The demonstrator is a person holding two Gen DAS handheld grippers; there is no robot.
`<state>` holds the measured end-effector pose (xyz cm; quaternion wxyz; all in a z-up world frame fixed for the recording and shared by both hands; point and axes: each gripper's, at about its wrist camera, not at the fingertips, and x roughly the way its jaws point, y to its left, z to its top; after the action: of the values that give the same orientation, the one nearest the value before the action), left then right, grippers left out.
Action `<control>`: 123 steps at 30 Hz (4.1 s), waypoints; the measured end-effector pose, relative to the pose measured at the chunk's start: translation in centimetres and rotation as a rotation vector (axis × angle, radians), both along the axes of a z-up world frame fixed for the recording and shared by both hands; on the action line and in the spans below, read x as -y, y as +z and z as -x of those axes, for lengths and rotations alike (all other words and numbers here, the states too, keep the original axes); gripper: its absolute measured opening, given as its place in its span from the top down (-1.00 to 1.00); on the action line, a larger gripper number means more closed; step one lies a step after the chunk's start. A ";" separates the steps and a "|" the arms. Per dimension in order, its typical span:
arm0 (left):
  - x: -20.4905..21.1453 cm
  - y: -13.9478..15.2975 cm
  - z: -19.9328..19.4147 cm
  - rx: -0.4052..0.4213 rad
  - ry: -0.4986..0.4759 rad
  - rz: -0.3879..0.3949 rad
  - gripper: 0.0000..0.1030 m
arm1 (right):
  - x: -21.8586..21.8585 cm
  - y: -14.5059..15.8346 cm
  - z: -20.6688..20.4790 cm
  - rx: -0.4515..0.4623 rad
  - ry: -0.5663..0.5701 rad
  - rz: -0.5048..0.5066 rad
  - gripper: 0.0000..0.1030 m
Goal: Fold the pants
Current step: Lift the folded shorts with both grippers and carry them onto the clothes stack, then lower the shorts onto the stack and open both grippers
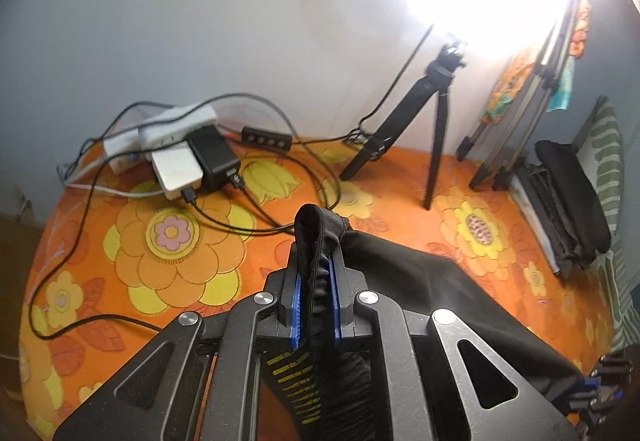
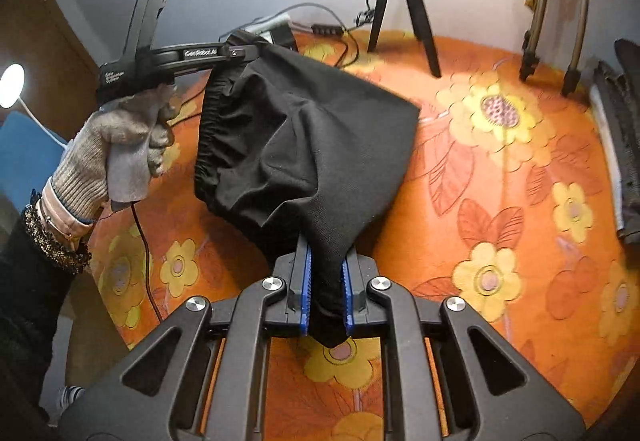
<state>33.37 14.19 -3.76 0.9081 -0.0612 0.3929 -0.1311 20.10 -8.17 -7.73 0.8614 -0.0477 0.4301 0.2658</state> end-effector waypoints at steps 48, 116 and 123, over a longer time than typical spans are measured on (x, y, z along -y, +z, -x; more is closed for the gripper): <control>43.5 15.3 -6.8 0.240 -0.413 0.135 0.82 | 41.2 16.5 -2.3 0.372 -0.436 -0.046 0.75; 48.5 2.0 5.4 0.257 -0.776 -0.274 0.86 | 46.7 12.3 -22.9 0.110 -0.517 -0.366 0.86; 49.1 1.6 6.4 0.199 -0.849 -0.235 0.86 | 43.2 17.4 -24.5 0.297 -0.471 -0.093 0.93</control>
<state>26.97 -34.92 -2.13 0.8080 0.2217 0.3062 -0.4519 44.63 -51.37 9.71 0.9543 0.0549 0.2857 0.0679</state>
